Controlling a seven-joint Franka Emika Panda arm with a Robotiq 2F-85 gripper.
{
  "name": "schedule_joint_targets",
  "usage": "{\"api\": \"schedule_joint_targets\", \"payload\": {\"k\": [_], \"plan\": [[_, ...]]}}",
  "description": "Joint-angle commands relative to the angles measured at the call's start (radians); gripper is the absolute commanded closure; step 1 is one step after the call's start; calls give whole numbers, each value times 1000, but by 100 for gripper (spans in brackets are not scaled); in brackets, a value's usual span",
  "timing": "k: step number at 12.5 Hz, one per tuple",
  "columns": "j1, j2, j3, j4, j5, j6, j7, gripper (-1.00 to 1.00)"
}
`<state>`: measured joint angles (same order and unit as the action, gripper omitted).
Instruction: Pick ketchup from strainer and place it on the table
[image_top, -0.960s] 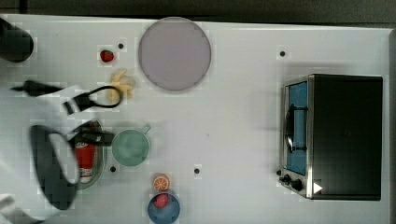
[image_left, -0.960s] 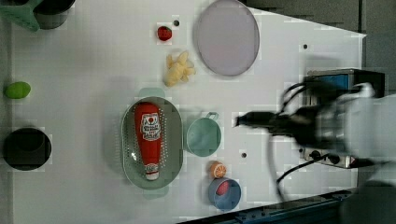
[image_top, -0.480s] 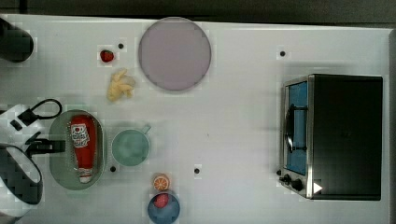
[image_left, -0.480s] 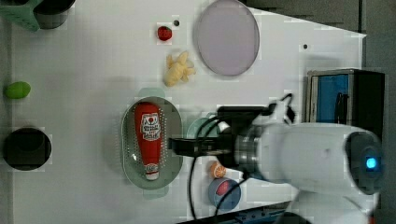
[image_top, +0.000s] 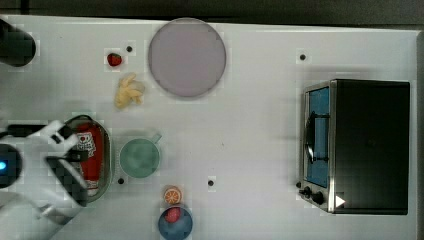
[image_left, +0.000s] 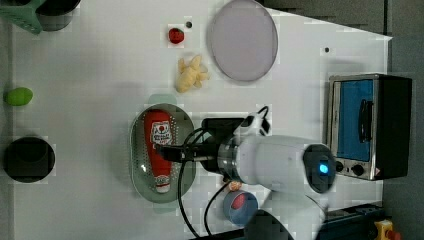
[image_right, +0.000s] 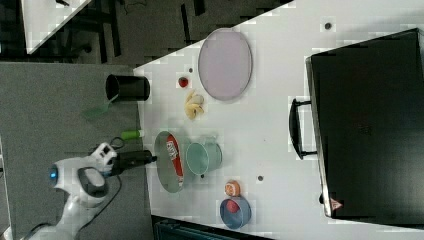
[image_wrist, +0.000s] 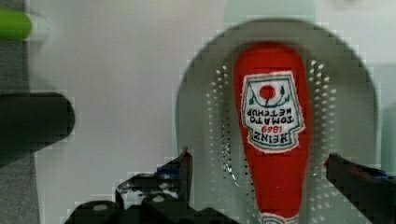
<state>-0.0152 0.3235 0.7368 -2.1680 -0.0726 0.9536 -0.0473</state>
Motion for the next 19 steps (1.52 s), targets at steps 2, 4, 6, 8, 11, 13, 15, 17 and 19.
{"api": "schedule_joint_targets", "payload": {"k": [2,4,6,8,11,13,15,17,19], "plan": [[-16,132,-13,-31,-35,142,59,-100],[-7,193,-27,-30,-37,162,59,-100],[8,240,-47,-27,-38,203,59,-100],[31,272,-75,-24,-50,245,59,-100],[76,290,-129,-24,-93,272,59,-43],[83,286,-121,-23,-93,301,59,-17],[79,263,-105,-24,-91,298,60,-17],[73,194,-99,-27,-90,242,61,-17],[57,89,-95,-21,-77,134,61,-17]]}}
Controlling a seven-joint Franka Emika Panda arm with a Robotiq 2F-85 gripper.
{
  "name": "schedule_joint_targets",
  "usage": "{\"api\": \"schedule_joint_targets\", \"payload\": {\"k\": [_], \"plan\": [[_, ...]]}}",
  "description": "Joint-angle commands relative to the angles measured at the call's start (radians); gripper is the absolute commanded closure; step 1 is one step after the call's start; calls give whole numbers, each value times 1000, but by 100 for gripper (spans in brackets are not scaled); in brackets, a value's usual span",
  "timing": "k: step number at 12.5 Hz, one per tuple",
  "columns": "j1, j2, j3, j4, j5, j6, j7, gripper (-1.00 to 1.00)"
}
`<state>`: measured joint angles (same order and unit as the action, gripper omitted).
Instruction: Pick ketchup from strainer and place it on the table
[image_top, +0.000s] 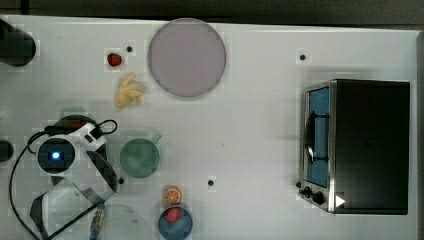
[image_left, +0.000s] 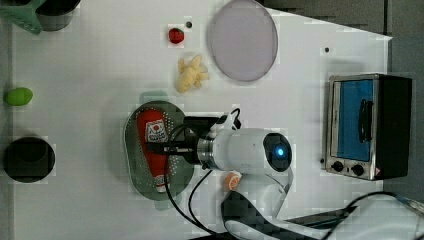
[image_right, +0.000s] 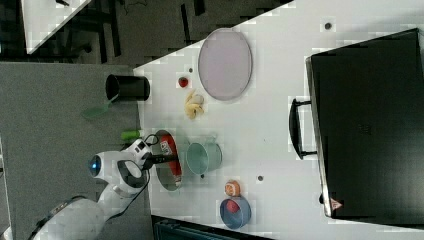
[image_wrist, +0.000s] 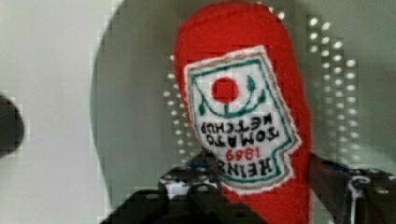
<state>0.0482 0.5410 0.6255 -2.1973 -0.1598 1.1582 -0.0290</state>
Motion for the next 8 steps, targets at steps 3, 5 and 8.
{"api": "schedule_joint_targets", "payload": {"k": [3,5,8], "plan": [[-44,-290,18,51,142,-301,43,-17],[-79,-361,3,111,226,-457,36,-17],[-129,-408,-65,185,234,-599,-25,-17]]}}
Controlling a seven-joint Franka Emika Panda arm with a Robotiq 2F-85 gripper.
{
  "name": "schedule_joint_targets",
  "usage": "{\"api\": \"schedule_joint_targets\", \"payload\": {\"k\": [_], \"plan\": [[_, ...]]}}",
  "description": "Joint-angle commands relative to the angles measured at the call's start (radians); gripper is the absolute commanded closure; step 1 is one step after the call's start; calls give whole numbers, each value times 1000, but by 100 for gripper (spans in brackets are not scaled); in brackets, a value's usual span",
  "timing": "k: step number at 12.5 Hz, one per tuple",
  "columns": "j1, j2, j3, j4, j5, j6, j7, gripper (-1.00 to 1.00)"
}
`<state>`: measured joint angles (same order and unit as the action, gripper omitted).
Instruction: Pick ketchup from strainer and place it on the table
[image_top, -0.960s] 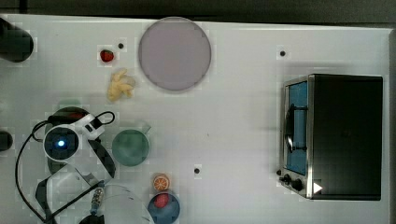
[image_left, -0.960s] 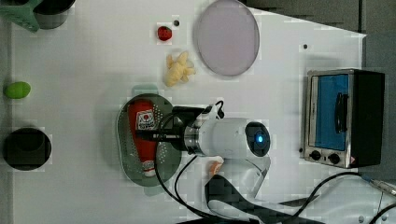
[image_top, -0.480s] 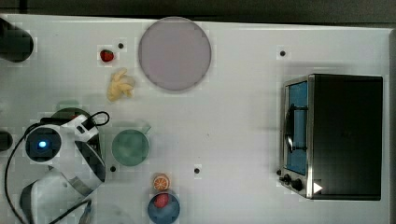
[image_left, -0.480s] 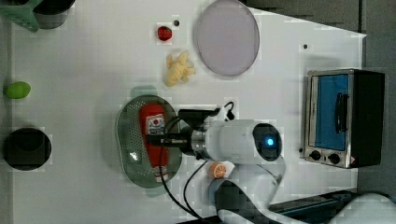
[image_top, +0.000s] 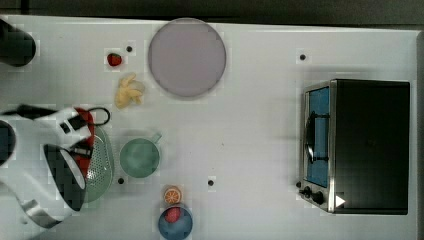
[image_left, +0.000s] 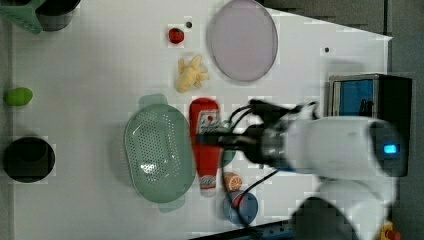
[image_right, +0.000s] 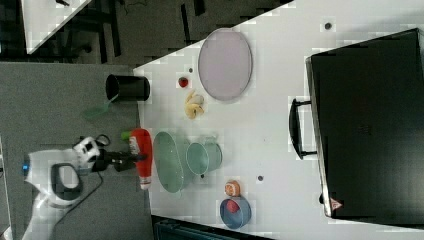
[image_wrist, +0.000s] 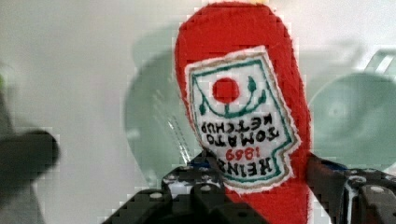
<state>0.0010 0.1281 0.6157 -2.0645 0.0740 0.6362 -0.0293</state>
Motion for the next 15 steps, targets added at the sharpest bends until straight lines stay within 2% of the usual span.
{"api": "schedule_joint_targets", "payload": {"k": [1,5,9,13,15], "plan": [[-96,-1,-89,65,0,-86,-63,-17],[-134,-3,-255,64,-6,-86,-238,-17],[-139,-3,-433,40,-6,-88,-255,-17],[-141,-3,-530,-85,-6,-69,-320,-17],[-141,0,-543,-165,-6,18,-320,-17]]}}
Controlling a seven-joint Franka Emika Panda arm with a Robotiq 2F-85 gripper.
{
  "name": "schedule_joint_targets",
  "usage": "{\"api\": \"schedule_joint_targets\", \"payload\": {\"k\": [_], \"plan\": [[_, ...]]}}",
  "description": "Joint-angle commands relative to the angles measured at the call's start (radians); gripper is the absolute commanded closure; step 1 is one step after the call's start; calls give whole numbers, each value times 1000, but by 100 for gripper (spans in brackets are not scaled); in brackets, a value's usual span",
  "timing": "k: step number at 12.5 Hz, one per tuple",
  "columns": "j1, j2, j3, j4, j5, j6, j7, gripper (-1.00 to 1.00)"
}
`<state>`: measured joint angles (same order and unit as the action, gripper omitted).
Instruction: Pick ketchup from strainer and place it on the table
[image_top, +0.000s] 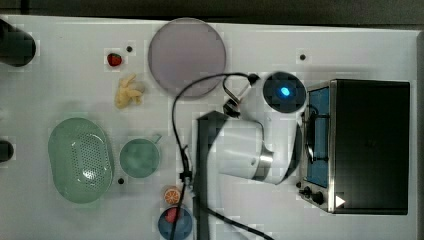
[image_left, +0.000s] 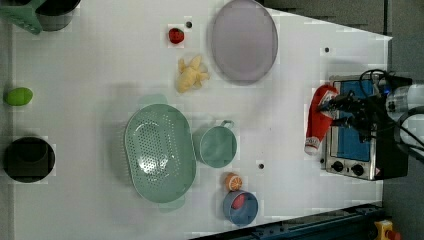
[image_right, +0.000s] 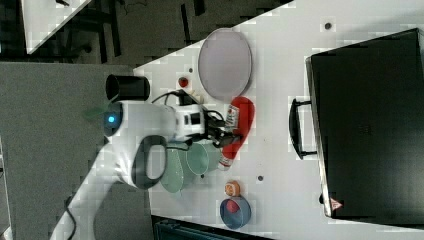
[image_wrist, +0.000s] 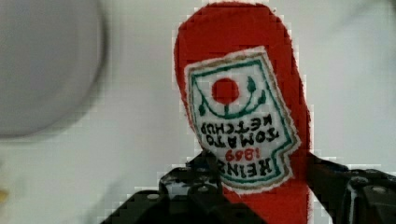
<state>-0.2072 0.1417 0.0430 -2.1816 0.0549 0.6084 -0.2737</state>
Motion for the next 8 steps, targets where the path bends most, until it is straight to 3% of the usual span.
{"api": "schedule_joint_targets", "payload": {"k": [1,5,8], "plan": [[68,-6,30,-86,13,109,-76,-17],[69,78,29,-169,-20,305,-76,-23],[69,173,29,-169,-42,395,-76,-85]]}}
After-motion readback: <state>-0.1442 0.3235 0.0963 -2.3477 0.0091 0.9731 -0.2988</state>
